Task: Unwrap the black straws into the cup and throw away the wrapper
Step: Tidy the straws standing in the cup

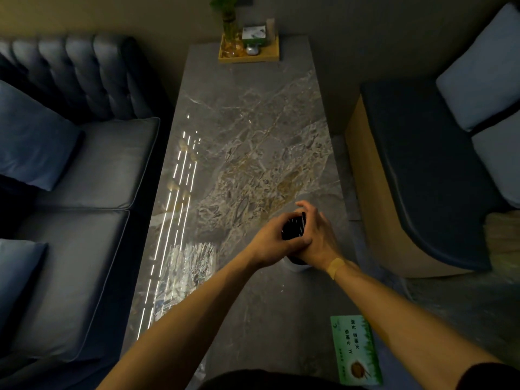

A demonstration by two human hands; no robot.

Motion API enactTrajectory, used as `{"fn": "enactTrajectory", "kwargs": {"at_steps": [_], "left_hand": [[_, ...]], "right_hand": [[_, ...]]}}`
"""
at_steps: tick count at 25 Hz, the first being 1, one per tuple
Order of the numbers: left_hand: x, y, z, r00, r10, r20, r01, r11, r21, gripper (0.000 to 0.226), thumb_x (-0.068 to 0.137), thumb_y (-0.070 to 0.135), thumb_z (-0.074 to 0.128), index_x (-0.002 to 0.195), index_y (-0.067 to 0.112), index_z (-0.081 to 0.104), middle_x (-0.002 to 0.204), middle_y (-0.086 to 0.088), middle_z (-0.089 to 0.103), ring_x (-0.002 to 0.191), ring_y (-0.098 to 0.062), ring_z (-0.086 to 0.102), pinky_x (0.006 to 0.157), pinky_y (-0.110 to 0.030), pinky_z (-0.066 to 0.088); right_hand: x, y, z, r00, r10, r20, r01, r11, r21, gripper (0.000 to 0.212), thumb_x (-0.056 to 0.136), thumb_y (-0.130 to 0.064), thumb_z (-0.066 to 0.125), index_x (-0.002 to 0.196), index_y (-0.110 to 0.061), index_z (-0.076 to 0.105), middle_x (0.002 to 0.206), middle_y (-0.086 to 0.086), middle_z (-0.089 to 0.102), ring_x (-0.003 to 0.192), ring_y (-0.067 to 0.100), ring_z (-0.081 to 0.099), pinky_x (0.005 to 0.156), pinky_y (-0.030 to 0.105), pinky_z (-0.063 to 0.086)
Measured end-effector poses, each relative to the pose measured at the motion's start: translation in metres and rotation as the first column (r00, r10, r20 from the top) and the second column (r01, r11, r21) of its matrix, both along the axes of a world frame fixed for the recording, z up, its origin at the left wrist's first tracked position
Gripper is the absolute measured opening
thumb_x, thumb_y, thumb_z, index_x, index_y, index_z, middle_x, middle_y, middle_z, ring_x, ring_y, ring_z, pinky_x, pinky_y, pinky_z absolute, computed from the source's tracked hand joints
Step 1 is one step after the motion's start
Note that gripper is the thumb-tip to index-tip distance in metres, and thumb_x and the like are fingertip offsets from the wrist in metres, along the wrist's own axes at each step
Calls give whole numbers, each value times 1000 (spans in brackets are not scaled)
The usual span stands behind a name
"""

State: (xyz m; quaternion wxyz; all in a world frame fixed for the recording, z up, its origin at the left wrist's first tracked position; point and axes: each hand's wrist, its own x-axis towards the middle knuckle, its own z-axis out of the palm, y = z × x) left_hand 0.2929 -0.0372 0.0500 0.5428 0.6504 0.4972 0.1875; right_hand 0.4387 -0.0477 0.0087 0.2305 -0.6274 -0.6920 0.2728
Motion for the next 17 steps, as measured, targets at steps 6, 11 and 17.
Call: {"fn": "enactTrajectory", "kwargs": {"at_steps": [6, 11, 17], "left_hand": [[-6, -4, -7, 999, -35, 38, 37, 998, -56, 70, 78, 14, 78, 139, 23, 44, 121, 4, 56, 104, -14, 59, 93, -35, 51], [-5, -6, -13, 969, 23, -245, 15, 989, 150, 84, 71, 41, 78, 142, 29, 35, 135, 1, 47, 120, -17, 44, 101, -38, 44], [4, -5, -15, 844, 44, -535, 183, 913, 364, 61, 84, 73, 42, 130, 33, 37, 123, 0, 51, 101, -20, 59, 72, -38, 56]], "right_hand": [[5, -4, -13, 984, 64, 169, -47, 994, -100, 112, 61, -41, 76, 149, -18, 11, 142, 8, 45, 127, 31, 45, 114, 51, 25], [5, -3, -9, 933, 109, 343, -61, 987, -150, 93, 63, -53, 67, 140, -22, 26, 139, 1, 43, 141, 23, 28, 117, 62, 5], [6, -15, -9, 963, 40, 265, -23, 997, -69, 75, 69, -60, 57, 134, -25, 41, 134, -3, 48, 134, 20, 36, 117, 58, 15]]}}
